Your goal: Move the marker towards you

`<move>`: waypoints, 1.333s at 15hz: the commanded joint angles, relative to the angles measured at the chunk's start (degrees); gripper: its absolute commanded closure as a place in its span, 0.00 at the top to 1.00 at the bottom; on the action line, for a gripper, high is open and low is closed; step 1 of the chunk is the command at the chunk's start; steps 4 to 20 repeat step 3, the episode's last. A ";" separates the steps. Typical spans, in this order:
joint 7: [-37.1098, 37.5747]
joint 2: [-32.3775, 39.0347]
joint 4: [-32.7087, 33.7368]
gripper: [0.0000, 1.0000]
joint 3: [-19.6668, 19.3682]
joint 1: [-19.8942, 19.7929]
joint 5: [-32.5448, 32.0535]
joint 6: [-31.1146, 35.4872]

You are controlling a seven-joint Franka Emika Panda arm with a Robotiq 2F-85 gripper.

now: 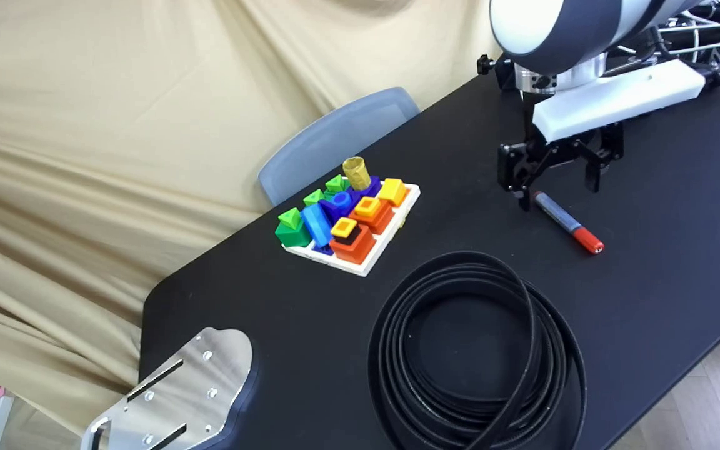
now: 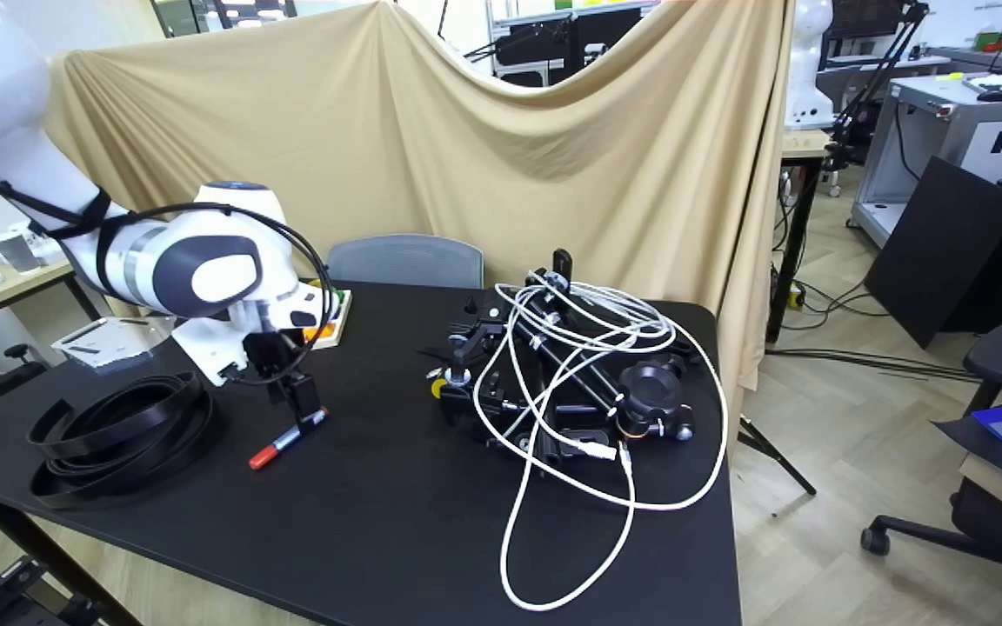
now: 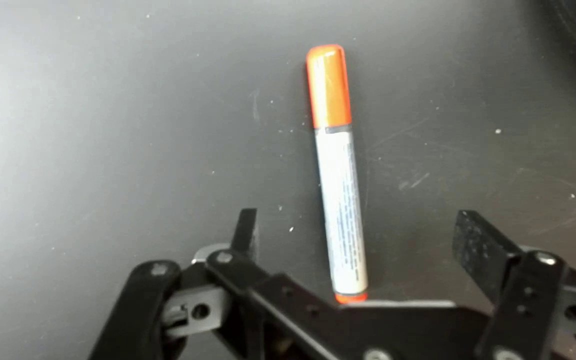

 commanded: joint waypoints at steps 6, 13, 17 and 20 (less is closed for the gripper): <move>3.54 -5.04 -1.18 1.00 0.06 -0.22 2.27 -3.71; 3.54 -5.04 -1.18 1.00 0.06 -0.22 2.27 -3.71; 3.54 -5.04 -1.18 1.00 0.06 -0.22 2.27 -3.71; 3.54 -5.04 -1.18 1.00 0.06 -0.22 2.27 -3.71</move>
